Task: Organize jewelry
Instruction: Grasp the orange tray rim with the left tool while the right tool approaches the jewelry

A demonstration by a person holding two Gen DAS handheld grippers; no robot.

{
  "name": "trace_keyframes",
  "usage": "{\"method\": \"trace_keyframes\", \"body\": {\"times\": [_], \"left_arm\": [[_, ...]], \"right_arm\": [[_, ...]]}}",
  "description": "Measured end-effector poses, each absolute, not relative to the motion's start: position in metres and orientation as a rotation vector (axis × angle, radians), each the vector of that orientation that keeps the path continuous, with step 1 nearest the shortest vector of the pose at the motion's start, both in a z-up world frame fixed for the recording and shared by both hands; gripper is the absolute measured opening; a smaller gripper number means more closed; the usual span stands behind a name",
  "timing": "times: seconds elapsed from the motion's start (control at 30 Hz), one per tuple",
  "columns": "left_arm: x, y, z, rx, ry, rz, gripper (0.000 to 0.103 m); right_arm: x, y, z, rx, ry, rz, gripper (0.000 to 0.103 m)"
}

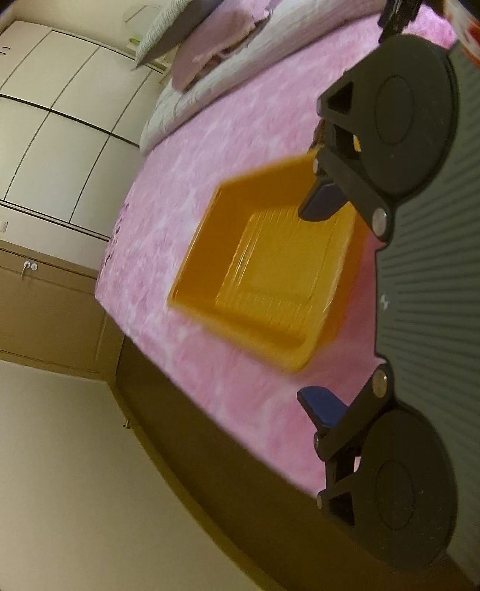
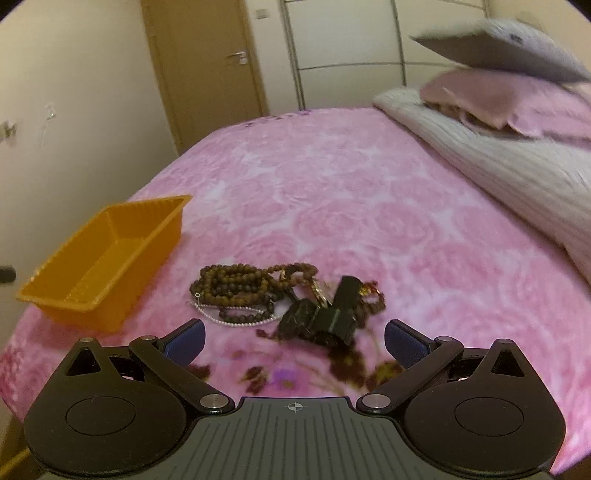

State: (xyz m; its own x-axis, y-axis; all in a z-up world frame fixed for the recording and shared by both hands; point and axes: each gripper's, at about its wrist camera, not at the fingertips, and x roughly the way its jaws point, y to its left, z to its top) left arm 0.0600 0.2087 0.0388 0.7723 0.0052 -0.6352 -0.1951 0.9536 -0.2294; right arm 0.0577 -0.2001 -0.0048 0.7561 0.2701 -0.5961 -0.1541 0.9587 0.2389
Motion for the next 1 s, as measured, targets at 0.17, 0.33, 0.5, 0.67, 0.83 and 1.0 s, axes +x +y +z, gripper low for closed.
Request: {"method": "trace_keyframes", "body": {"times": [0.17,0.33,0.5,0.67,0.83,1.0], "left_arm": [[0.095,0.235,0.016,-0.235,0.715,0.043,0.075],[0.121,0.248,-0.009,-0.267,0.779,-0.019,0.054],[0.132,0.247,-0.020,-0.287,0.818,-0.043,0.036],[0.139,0.242,-0.023,-0.261,0.857,-0.029,0.024],[0.135,0.238,-0.012,-0.215,0.869,0.002,0.018],[0.134,0.230,-0.005,-0.178,0.888,0.002,0.003]], "right_arm": [[0.073,-0.199,-0.015,0.247,0.718,0.203,0.103],[0.085,-0.193,-0.021,0.219,0.746,0.173,0.103],[0.092,-0.187,-0.028,0.201,0.748,0.155,0.103],[0.100,-0.185,-0.037,0.232,0.774,0.154,0.103],[0.101,-0.188,-0.038,0.244,0.774,0.158,0.103],[0.098,-0.201,-0.039,0.279,0.768,0.145,0.103]]}}
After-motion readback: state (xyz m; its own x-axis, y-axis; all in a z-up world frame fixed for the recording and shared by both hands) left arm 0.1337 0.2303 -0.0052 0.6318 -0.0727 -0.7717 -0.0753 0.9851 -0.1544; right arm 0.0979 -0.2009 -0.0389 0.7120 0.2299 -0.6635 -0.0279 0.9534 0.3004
